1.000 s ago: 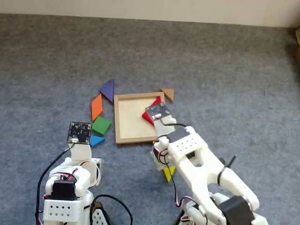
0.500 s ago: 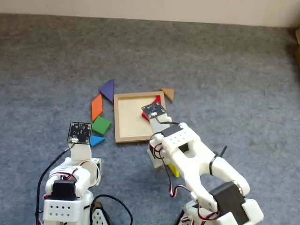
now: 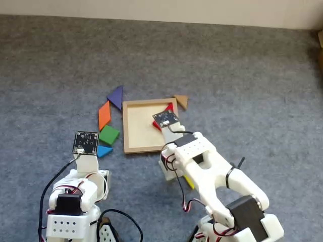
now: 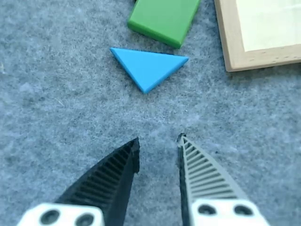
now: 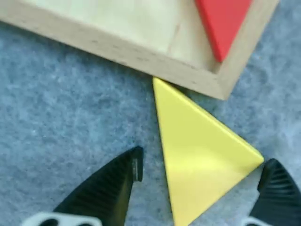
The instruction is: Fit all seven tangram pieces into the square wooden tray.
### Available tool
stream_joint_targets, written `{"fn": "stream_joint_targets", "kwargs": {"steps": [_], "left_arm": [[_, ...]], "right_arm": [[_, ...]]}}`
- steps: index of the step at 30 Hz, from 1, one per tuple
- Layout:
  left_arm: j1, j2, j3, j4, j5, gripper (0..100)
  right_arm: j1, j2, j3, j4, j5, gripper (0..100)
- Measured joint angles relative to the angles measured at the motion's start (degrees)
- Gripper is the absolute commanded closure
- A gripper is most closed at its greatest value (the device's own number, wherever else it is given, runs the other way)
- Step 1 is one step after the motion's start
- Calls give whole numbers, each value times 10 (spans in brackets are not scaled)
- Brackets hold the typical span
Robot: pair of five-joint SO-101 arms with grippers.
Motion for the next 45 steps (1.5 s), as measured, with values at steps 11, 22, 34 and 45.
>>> {"fn": "stream_joint_targets", "kwargs": {"steps": [11, 22, 34, 45], "left_arm": [[0, 0, 0, 0, 0, 858], [0, 0, 0, 0, 0, 858], [0, 0, 0, 0, 0, 858], [0, 0, 0, 0, 0, 858]], "right_arm": [[53, -100, -32, 46, 0, 624], [96, -75, -31, 22, 18, 624], [79, 8, -41, 19, 19, 624], [24, 11, -41, 20, 19, 624]]}}
